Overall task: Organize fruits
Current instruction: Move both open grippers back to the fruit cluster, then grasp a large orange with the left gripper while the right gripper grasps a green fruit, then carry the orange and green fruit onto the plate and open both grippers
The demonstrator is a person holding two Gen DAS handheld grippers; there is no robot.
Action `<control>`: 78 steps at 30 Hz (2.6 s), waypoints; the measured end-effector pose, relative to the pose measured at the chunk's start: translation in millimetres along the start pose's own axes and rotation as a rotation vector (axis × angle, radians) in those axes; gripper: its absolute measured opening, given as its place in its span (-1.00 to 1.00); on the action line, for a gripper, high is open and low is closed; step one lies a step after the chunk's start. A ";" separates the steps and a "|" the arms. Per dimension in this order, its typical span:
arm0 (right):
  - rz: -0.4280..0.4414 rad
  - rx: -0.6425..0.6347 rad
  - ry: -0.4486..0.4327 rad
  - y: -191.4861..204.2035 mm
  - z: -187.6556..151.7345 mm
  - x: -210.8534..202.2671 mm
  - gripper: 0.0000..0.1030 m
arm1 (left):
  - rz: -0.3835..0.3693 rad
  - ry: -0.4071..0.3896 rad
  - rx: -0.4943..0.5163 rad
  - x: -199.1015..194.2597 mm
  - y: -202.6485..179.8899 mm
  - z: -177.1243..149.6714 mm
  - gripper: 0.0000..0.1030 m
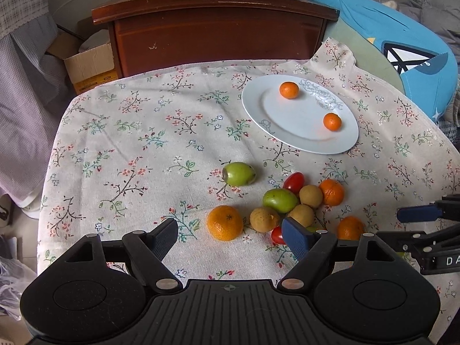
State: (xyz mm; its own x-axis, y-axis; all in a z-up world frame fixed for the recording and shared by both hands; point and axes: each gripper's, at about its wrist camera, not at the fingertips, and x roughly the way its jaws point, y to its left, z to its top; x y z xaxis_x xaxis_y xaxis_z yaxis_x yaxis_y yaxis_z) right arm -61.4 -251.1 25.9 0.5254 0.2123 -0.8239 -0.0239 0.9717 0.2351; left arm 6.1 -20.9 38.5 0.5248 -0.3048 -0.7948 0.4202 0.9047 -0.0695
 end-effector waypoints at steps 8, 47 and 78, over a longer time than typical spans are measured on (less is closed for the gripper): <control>0.027 -0.028 0.010 6.4 -28.1 -11.3 0.22 | -0.002 -0.010 0.090 -0.6 -8.0 -9.7 0.54; -0.016 0.002 -0.001 3.3 -21.4 13.8 -0.52 | -0.001 0.013 0.069 36.0 11.3 -7.8 0.13; 0.053 0.021 -0.155 12.8 26.2 -2.3 -0.52 | -0.086 -0.204 0.038 -13.4 -7.2 27.5 -0.40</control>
State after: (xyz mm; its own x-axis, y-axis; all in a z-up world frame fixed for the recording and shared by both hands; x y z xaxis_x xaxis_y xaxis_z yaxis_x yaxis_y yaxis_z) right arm -40.7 -241.8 44.3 0.6486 0.2429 -0.7213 -0.0380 0.9569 0.2880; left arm 16.5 -31.5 66.2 0.6228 -0.4381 -0.6481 0.4959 0.8619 -0.1060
